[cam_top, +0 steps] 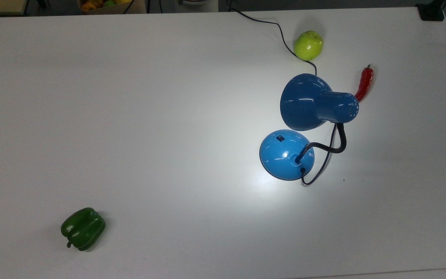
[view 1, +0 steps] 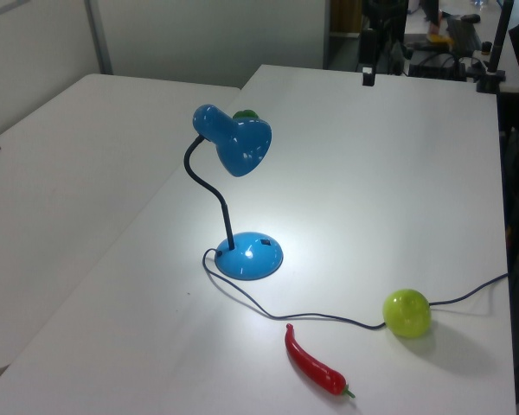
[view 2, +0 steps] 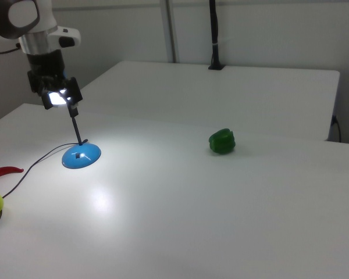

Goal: Turn on desk lamp

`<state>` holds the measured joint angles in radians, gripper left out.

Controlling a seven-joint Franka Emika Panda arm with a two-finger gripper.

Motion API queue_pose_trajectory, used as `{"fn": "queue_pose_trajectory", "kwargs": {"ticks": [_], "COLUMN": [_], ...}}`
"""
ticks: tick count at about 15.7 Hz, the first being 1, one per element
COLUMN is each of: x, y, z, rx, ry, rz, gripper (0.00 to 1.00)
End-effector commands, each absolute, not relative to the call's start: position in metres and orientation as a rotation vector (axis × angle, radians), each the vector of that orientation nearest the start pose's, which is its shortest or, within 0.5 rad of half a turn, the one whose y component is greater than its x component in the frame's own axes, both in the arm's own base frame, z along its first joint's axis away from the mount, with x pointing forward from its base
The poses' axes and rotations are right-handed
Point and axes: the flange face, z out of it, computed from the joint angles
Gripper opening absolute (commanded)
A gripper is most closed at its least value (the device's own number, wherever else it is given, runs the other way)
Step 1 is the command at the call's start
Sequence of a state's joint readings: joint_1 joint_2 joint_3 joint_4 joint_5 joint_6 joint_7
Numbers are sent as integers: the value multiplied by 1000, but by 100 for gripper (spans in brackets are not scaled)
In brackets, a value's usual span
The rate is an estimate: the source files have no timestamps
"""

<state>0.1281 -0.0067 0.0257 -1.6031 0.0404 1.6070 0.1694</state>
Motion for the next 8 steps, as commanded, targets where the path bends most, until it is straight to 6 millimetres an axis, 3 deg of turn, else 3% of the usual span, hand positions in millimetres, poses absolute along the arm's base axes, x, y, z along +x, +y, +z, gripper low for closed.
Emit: {"fn": "queue_pose_trajectory", "kwargs": {"ticks": [1,8], "x": [556,558], "y": [74,76], "z": [625,623], "rx": [-3099,-3096], "ry": [-115,-200], "rz": [-147,-176], "gripper": [100,100]}}
